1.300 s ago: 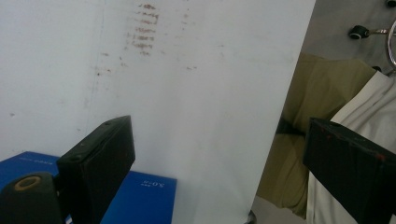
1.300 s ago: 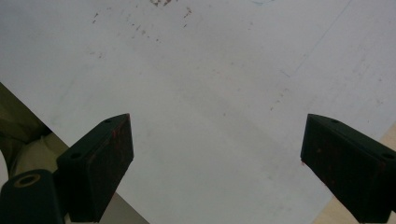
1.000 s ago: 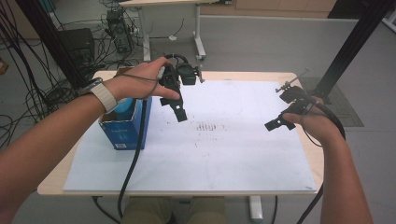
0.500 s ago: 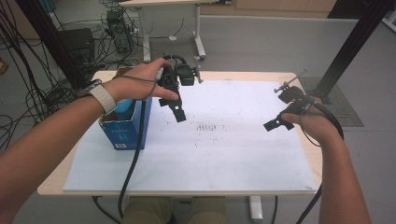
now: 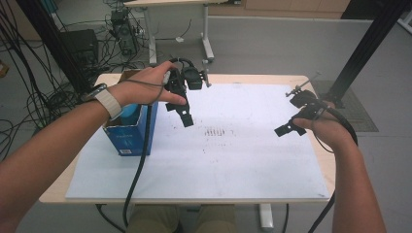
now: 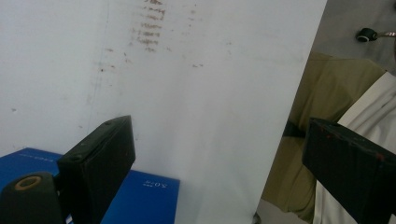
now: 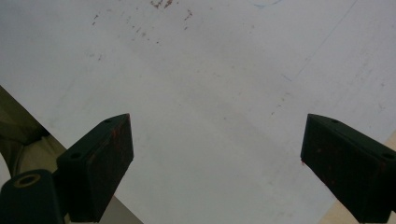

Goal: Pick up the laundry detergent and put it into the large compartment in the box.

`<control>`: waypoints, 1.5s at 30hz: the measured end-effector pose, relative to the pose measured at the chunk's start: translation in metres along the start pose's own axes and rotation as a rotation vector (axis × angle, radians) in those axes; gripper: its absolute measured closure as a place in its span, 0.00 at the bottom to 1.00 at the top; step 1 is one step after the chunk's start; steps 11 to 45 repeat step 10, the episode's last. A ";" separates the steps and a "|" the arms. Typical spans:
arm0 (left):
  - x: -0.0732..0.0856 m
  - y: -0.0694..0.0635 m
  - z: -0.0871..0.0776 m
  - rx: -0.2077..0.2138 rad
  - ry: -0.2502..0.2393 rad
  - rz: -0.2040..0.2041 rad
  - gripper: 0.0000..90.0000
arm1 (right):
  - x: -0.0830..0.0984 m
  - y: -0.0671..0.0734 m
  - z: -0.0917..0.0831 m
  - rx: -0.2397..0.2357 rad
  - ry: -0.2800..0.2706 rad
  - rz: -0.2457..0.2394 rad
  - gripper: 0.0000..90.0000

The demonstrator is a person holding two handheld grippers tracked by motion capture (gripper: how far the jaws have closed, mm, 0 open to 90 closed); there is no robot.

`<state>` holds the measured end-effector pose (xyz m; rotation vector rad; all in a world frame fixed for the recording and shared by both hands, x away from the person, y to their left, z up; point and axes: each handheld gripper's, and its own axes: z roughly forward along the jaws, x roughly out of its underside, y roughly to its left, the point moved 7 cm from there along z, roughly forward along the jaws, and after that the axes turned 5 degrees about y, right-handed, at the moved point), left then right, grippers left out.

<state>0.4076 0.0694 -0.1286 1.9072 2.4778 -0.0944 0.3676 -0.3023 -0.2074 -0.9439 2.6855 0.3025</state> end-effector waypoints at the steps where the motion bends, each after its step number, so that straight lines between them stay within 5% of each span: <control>1: 0.000 0.000 0.000 0.000 0.001 0.000 0.11 | 0.000 0.000 0.000 0.001 -0.001 0.001 0.10; 45: -0.001 0.001 0.000 -0.001 0.005 -0.010 0.11 | 0.001 -0.001 0.002 -0.003 -0.002 0.002 0.10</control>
